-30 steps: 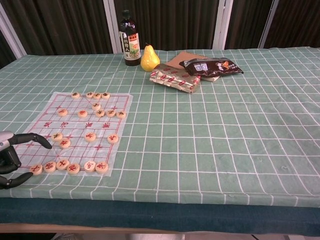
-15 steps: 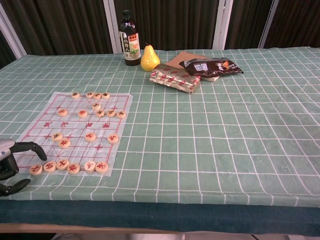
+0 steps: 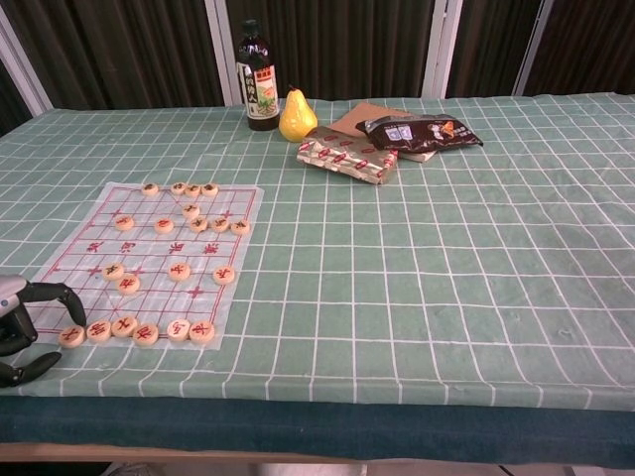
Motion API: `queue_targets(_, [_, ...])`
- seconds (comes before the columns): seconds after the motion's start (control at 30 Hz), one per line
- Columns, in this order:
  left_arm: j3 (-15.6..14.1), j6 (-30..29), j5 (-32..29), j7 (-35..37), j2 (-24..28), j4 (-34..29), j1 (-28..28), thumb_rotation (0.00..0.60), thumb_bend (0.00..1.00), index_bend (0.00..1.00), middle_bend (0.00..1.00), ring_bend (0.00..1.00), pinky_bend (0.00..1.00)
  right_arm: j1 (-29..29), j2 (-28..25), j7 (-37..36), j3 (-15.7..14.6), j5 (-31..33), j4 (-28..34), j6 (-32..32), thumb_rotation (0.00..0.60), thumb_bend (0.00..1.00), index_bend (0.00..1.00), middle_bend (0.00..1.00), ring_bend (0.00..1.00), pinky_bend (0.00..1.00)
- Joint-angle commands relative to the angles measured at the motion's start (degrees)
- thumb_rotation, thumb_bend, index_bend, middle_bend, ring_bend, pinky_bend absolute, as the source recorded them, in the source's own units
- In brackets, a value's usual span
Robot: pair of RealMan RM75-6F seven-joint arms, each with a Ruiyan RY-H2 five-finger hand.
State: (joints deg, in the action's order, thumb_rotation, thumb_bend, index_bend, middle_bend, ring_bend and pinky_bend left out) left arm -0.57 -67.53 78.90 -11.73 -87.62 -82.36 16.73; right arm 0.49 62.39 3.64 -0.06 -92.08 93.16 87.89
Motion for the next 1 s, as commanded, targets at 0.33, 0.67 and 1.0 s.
queue_targets(0.33, [0.5, 0.9, -0.1, 2.2, -0.7, 1.0, 0.4, 0.6, 0.38, 0.45, 1.0, 1.0, 1.0, 0.0, -0.1, 0.1, 0.0, 0.2, 0.1, -0.1, 0.6, 0.09, 0.0, 0.0, 0.0, 0.0])
queue_targets(0.67, [0.8, 0.7, 0.2, 4.1, -1.4, 1.8, 0.6, 0.6, 0.38, 0.52, 1.0, 1.0, 1.0, 0.2, 0.0, 0.4, -0.1, 0.3, 0.1, -0.7, 0.6, 0.09, 0.0, 0.0, 0.0, 0.0])
queue_targets(1.0, [0.8, 0.4, 0.8, 5.0, -1.0, 1.5, 0.6, 0.6, 0.37, 0.58, 1.0, 1.0, 1.0, 0.3, 0.1, 0.7, -0.1, 0.5, 0.1, -0.9, 0.6, 0.09, 0.0, 0.0, 0.0, 0.0])
